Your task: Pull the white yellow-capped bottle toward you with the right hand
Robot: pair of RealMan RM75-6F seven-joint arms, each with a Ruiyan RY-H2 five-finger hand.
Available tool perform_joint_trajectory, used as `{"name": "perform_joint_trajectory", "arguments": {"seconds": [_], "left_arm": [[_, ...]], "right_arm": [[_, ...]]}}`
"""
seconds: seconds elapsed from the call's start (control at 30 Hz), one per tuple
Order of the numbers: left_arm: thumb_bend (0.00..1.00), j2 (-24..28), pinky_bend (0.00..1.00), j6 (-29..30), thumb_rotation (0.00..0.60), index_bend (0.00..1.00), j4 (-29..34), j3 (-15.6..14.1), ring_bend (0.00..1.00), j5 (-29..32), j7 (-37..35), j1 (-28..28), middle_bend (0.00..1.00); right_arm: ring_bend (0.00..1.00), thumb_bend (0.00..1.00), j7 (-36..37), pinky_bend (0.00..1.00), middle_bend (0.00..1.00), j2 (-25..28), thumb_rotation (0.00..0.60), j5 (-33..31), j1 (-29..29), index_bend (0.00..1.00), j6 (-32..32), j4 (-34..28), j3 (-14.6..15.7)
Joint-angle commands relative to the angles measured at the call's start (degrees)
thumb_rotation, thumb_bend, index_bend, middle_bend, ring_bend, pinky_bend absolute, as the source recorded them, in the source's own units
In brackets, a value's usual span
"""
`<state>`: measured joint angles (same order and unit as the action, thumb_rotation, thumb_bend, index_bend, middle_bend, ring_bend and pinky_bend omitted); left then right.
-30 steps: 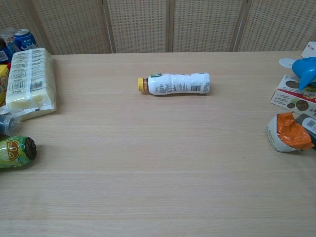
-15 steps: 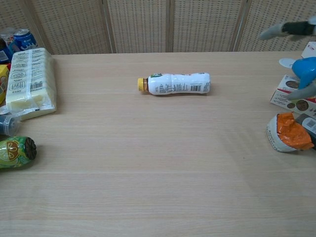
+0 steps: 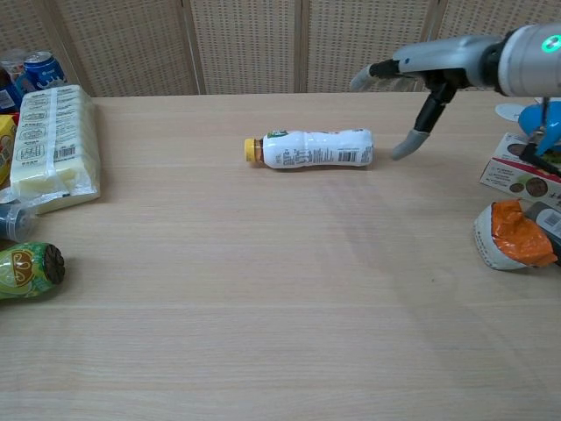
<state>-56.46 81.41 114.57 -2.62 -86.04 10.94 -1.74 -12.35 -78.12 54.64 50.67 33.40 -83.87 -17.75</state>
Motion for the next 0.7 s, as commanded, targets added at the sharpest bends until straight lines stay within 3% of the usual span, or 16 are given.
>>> {"name": "perform_joint_trajectory", "arguments": {"seconds": [0.03,0.7], "left_arm": [[0.31,-0.19,0.0,-0.27,0.6,0.19,0.15,0.06,0.0,0.27,0.34,-0.22,0.09],[0.31,0.16,0.0,-0.05,0.6,0.19,-0.54,-0.52,0.0,1.53,-1.39,0.32,0.09]], "right_arm": [[0.0,0.1,1.2,0.0,0.0,-4.75,0.6,-3.17,4.18,0.0,-3.85,6.78,0.06],[0.0,0.1,10.27,0.0,0.0,-22.45,0.6,0.83,17.07,0.0,-16.28,36.45,0.62]]}}
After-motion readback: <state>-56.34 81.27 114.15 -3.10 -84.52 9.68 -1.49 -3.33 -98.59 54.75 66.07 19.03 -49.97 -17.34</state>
